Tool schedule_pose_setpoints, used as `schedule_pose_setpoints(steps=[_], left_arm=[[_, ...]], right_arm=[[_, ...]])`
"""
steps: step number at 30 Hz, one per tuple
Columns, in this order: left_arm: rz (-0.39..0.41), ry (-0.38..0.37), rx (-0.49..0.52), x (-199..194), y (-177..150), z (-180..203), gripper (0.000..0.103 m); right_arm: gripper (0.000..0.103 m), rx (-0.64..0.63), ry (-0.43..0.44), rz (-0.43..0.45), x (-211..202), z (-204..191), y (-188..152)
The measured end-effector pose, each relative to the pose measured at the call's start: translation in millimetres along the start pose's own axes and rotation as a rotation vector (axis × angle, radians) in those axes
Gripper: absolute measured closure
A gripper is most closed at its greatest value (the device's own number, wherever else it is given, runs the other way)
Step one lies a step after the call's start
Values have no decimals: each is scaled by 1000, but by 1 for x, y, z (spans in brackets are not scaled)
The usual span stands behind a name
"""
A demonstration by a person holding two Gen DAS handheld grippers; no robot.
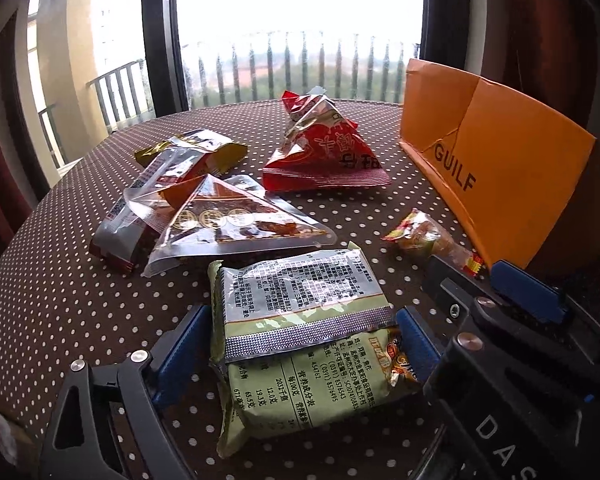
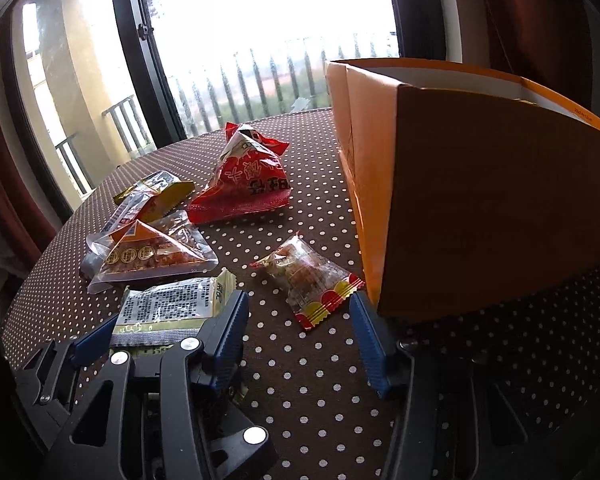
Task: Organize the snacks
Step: 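Grasp the green packet with the left tool while the right tool approaches a small clear candy, then grasp the small clear candy with the right tool while the left tool lifts the green packet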
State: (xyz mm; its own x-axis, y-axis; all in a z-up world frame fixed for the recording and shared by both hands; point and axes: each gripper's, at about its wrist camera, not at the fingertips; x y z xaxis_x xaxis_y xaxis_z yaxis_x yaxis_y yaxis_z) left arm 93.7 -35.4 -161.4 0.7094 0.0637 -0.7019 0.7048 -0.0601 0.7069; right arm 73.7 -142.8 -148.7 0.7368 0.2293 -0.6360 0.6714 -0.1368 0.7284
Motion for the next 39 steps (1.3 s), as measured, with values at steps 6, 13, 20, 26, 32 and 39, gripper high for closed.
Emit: schedule_pose_setpoints(steps=[6, 13, 20, 26, 32, 39], left_arm=[[-8, 20, -1, 9, 6, -15, 10], [-37, 24, 27, 16, 16, -19, 10], [-58, 27, 11, 23, 22, -19, 10], [-52, 24, 4, 26, 24, -20, 10], [-52, 9, -26, 21, 20, -23, 14], [-48, 8, -42, 8, 9, -24, 21]], right_arm=[[46, -23, -122, 29, 13, -16, 7], [46, -2, -160, -20, 35, -18, 17], [46, -25, -169, -56, 42, -19, 27], [47, -43, -134, -117, 53, -19, 30], [58, -55, -98, -125, 53, -24, 28], [71, -62, -68, -124, 42, -27, 19]])
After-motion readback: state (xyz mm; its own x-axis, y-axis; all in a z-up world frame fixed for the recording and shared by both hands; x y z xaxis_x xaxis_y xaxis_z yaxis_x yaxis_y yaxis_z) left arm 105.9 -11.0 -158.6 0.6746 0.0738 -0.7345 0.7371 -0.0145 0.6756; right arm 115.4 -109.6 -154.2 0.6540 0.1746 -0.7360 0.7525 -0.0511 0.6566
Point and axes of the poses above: each gripper's, at about its wrist camera, not at the fingertips, and x roughly the way its jaws point, z to its right, y to its top, and after that the axes turned 7 degrees about y, right-handed
